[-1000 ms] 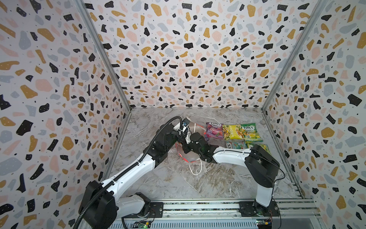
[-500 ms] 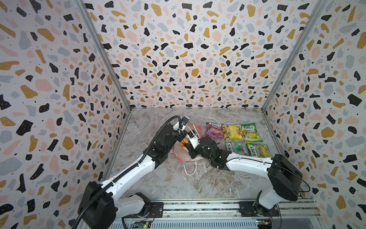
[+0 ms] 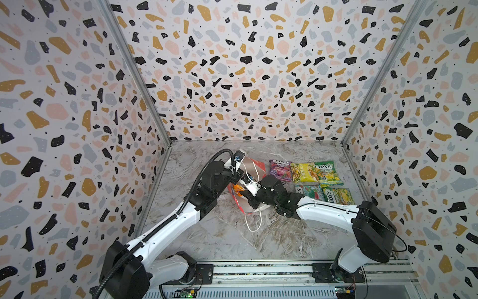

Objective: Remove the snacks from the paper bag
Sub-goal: 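Grasp the orange Fruits packet inside the bag with the right gripper, then lift the orange packet out of the bag while the left gripper sets the bag upright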

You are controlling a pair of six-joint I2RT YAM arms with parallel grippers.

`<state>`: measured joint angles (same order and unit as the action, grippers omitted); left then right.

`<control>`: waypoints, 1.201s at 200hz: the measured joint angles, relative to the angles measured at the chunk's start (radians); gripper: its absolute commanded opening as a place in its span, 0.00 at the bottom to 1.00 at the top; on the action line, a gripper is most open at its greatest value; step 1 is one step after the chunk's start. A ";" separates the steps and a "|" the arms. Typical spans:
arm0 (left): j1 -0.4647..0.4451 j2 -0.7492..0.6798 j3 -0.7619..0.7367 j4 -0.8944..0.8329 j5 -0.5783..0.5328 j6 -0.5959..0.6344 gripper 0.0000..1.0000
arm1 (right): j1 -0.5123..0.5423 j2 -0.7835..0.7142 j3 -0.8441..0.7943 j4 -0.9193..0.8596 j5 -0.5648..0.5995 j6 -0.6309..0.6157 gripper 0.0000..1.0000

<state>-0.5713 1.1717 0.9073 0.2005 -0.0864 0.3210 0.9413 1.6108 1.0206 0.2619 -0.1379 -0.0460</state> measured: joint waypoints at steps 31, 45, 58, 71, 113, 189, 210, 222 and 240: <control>-0.001 0.000 0.031 -0.024 0.037 -0.018 0.00 | 0.002 0.021 0.018 -0.008 -0.018 -0.034 0.09; -0.001 0.000 0.034 -0.027 0.049 -0.027 0.00 | 0.001 0.029 0.022 -0.014 -0.022 -0.047 0.09; -0.001 0.000 0.035 -0.035 0.053 -0.032 0.00 | 0.002 0.033 0.024 -0.017 -0.026 -0.053 0.09; -0.001 0.000 0.038 -0.046 0.057 -0.038 0.00 | 0.001 0.034 0.027 -0.025 -0.033 -0.056 0.09; -0.015 -0.011 0.040 -0.051 0.107 -0.046 0.00 | -0.027 0.106 0.121 -0.080 -0.087 -0.042 0.09; -0.021 -0.031 0.026 -0.052 0.050 -0.069 0.00 | -0.002 0.060 0.057 -0.068 -0.066 -0.068 0.09; -0.024 -0.025 0.027 -0.068 0.039 -0.081 0.00 | 0.010 0.008 0.009 -0.074 -0.036 -0.080 0.09; -0.026 -0.019 0.034 -0.071 0.032 -0.084 0.00 | 0.011 -0.008 -0.002 -0.073 -0.011 -0.093 0.09; -0.026 -0.002 0.053 -0.075 0.009 -0.093 0.00 | 0.026 -0.037 -0.034 -0.049 0.032 -0.139 0.09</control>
<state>-0.5968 1.1694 0.9604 0.1257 -0.0772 0.2276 0.9676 1.5734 0.9867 0.2127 -0.1059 -0.1848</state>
